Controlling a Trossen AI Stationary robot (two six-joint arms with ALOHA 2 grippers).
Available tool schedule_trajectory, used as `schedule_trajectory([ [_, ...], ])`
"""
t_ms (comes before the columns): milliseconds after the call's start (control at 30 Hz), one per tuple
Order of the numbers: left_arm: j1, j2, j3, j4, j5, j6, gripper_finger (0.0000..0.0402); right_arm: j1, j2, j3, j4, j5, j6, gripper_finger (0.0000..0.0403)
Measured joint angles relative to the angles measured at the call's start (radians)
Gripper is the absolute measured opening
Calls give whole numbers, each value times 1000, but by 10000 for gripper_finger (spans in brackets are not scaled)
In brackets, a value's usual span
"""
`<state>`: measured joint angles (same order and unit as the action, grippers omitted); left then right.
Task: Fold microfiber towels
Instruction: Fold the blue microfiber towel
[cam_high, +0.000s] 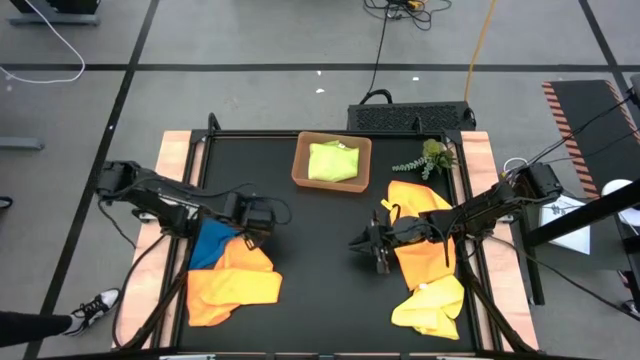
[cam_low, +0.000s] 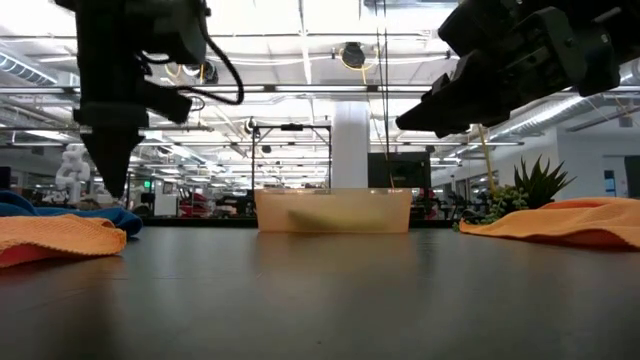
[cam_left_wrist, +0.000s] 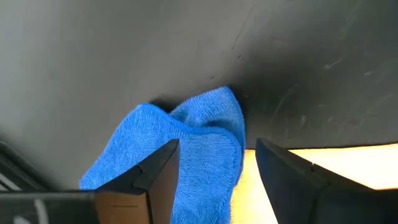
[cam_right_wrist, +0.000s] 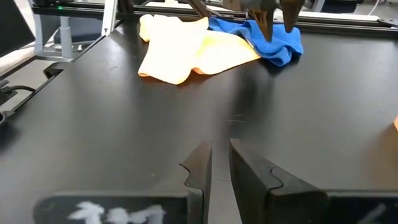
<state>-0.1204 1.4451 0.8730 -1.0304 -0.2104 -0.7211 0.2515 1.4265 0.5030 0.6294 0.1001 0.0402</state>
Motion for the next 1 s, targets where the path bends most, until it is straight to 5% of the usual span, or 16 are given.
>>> schedule_trajectory([
  [1000, -7, 121, -79, -16, 56, -83, 214, 19, 0, 0, 10, 2, 19, 45],
])
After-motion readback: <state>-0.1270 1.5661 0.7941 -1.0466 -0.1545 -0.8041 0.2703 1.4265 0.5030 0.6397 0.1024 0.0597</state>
